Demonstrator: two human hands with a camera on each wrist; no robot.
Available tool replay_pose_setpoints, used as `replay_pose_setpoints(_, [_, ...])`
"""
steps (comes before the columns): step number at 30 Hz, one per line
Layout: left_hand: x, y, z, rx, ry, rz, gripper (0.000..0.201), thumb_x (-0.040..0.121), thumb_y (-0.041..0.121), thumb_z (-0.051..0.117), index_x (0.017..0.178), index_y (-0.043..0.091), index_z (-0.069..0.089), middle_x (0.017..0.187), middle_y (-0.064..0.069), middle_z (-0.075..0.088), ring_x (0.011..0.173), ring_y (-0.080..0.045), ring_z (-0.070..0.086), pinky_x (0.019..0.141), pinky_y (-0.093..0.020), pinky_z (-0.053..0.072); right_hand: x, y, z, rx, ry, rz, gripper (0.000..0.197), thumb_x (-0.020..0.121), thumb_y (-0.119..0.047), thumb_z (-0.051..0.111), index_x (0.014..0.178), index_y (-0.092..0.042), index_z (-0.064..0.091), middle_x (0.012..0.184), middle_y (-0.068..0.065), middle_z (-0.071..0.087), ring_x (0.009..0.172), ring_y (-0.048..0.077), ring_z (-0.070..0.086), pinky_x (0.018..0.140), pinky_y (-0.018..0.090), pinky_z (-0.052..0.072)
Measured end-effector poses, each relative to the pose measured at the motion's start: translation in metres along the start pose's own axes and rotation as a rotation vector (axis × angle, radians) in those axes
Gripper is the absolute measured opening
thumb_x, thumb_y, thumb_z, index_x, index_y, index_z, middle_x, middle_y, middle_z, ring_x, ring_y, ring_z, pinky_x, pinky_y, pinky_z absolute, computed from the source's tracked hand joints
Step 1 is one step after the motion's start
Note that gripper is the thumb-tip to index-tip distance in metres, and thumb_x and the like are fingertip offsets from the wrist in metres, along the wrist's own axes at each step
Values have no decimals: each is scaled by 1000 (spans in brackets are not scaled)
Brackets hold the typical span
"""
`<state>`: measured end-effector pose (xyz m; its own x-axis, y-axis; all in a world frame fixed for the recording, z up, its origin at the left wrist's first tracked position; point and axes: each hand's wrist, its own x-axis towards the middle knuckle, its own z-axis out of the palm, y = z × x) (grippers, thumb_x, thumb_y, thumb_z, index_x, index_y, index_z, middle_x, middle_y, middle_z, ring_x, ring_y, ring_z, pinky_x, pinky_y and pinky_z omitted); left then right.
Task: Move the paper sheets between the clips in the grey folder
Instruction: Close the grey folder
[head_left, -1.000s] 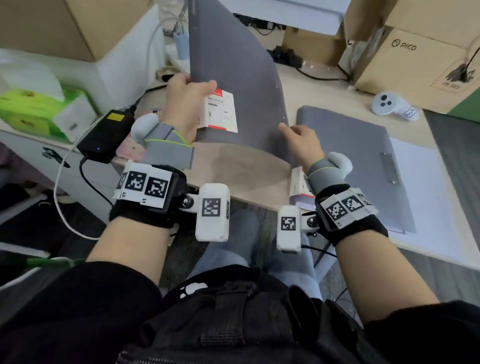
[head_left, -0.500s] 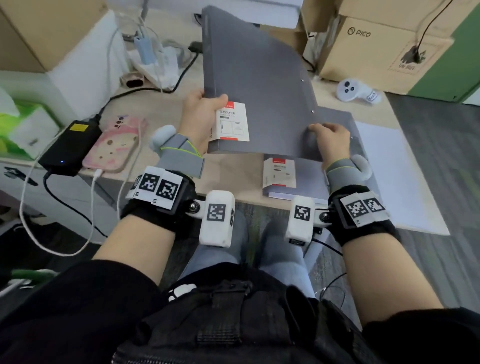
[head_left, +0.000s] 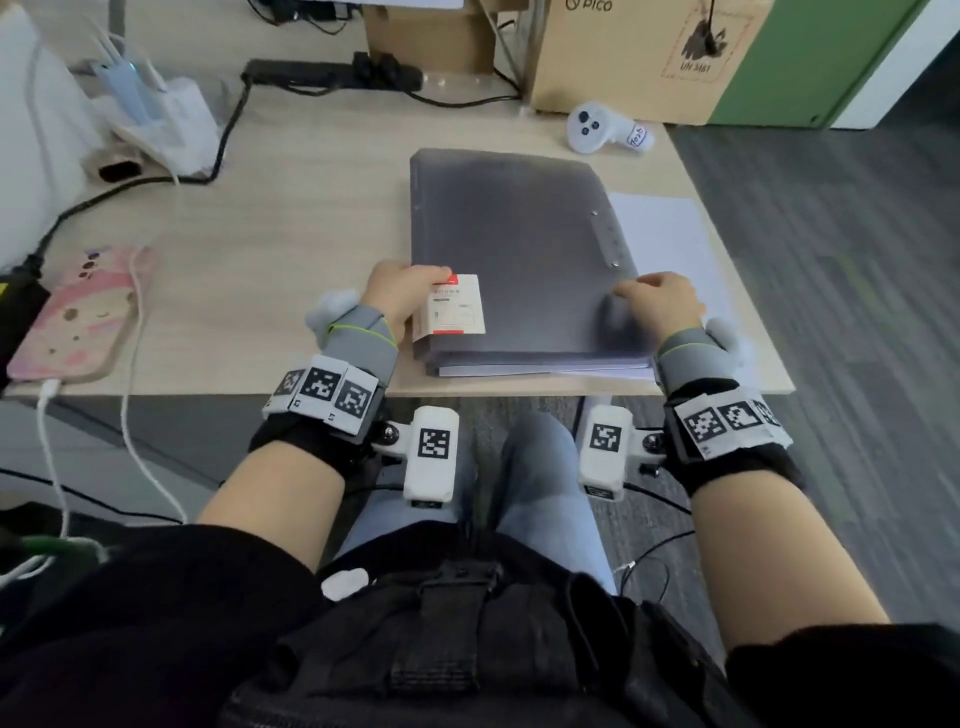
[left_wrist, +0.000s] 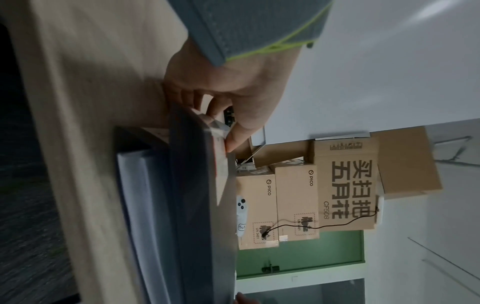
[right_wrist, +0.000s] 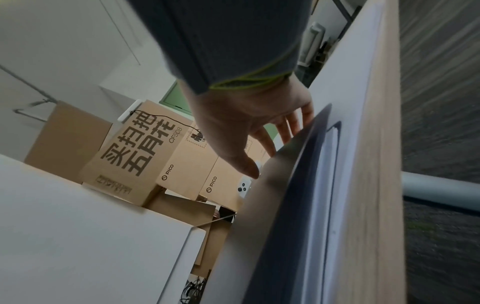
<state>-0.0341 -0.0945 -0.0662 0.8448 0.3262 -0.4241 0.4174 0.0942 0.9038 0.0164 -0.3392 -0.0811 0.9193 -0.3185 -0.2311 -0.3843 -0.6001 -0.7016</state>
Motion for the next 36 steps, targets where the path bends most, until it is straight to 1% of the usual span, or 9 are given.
replay_pose_setpoints(4, [2, 3, 2, 12, -11, 1, 10, 84, 14, 61, 91, 6, 60, 80, -10, 65, 59, -16, 64, 55, -26, 57, 1, 1, 6, 89, -11, -58, 40, 68, -36, 64, 100, -11, 61, 94, 6, 52, 88, 19, 46, 80, 28, 38])
replay_pose_setpoints(7, [0, 9, 1, -34, -42, 13, 18, 85, 11, 62, 101, 3, 60, 80, -7, 64, 57, -11, 64, 42, -17, 50, -2, -1, 10, 146, 33, -61, 53, 68, -36, 68, 113, -10, 59, 105, 7, 54, 98, 20, 52, 86, 31, 43])
replay_pose_setpoints(11, [0, 14, -15, -67, -24, 34, 20, 85, 6, 63, 102, -2, 56, 76, -8, 62, 42, -8, 65, 42, -18, 51, -5, -8, 16, 193, 40, -75, 56, 73, -32, 72, 121, -7, 55, 128, 10, 55, 112, 27, 57, 95, 33, 44])
replay_pose_setpoints(20, [5, 15, -88, -66, 18, 97, 22, 83, 6, 63, 105, 5, 60, 82, -5, 66, 52, -8, 68, 47, -21, 53, -28, -44, 47, 285, -19, -150, 44, 71, -28, 73, 108, -7, 63, 115, 12, 63, 90, 19, 56, 84, 30, 47])
replay_pose_setpoints(24, [7, 1, -106, -42, 40, 77, 8, 84, 5, 63, 91, 7, 63, 62, 3, 72, 50, -7, 67, 47, -20, 53, -34, -47, 64, 218, -85, -142, 22, 71, -28, 69, 84, -11, 65, 94, 10, 61, 83, 22, 55, 73, 27, 42])
replay_pose_setpoints(28, [7, -9, -109, 47, 26, 55, 23, 85, 7, 62, 107, 3, 59, 82, -5, 66, 51, -6, 67, 48, -20, 54, -37, -42, 72, 117, -121, -150, 23, 74, -26, 65, 56, -18, 53, 91, 8, 55, 81, 25, 49, 66, 25, 38])
replay_pose_setpoints(30, [6, -10, -107, 91, 24, 54, 27, 84, 10, 64, 109, 0, 60, 87, -7, 67, 61, -13, 70, 58, -26, 58, -40, -44, 71, 78, -103, -150, 21, 71, -32, 63, 72, -12, 66, 106, 9, 62, 88, 29, 56, 75, 28, 44])
replay_pose_setpoints(33, [7, -7, -106, 159, 28, 30, 39, 80, 18, 69, 113, -1, 61, 102, -15, 69, 88, -29, 68, 83, -43, 57, -44, -47, 66, 38, -47, -135, 51, 63, -42, 59, 103, -13, 71, 120, 10, 62, 110, 34, 55, 97, 34, 45])
replay_pose_setpoints(36, [19, -11, -107, 286, 43, 11, 49, 65, 41, 76, 101, 9, 65, 111, -14, 66, 102, -30, 64, 88, -42, 54, -40, -49, 58, 77, -5, -162, 43, 71, -36, 62, 104, -9, 69, 105, 9, 63, 103, 29, 54, 87, 30, 42])
